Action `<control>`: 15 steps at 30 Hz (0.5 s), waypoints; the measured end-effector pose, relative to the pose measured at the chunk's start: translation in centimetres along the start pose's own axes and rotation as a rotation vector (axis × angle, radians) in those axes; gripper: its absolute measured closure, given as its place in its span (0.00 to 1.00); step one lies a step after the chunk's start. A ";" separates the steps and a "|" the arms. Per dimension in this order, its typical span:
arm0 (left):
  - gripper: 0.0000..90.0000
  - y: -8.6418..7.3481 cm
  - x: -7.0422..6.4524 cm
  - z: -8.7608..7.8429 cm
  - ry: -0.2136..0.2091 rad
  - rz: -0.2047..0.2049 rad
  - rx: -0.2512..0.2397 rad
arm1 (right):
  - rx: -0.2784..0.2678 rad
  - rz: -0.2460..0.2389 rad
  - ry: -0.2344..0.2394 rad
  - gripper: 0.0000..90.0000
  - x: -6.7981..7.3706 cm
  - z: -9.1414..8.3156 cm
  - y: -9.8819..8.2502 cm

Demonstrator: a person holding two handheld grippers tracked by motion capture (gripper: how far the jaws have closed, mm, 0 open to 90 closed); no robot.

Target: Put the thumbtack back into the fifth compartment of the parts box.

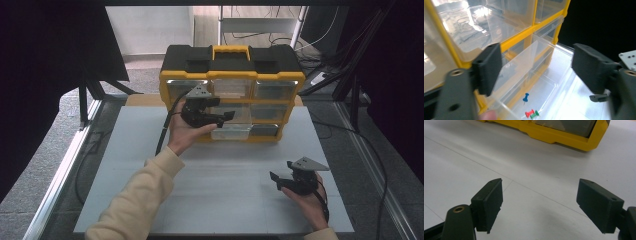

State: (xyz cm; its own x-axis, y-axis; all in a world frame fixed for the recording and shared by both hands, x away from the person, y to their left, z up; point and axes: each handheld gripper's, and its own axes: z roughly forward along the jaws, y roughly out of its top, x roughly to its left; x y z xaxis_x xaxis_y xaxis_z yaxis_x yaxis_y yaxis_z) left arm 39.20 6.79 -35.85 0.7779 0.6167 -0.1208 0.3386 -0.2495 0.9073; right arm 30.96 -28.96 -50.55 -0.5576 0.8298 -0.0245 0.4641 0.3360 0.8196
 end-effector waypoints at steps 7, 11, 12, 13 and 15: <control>0.15 -0.9 -0.3 -2.2 0.002 0.009 0.008 | -0.005 0.006 0.002 0.24 -0.1 0.0 0.0; 0.15 -1.9 -0.5 -3.3 0.006 0.002 0.014 | -0.009 0.005 0.004 0.24 0.0 0.0 0.1; 0.15 -2.2 -0.6 -3.6 0.011 0.003 0.016 | -0.008 0.006 0.004 0.24 0.0 -0.1 0.1; 0.15 -2.5 -0.6 -3.9 0.014 0.004 0.023 | -0.008 0.006 0.005 0.24 0.0 -0.1 0.1; 0.15 -3.2 -0.6 -4.8 0.025 0.006 0.022 | -0.008 0.006 0.008 0.24 0.0 -0.1 0.0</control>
State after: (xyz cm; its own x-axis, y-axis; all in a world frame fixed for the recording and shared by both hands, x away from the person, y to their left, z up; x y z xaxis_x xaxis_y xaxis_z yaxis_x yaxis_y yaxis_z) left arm 35.09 10.84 -36.76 0.7664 0.6337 -0.1052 0.3462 -0.2695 0.8986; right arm 30.88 -28.99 -50.45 -0.5601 0.8283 -0.0150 0.4618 0.3272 0.8244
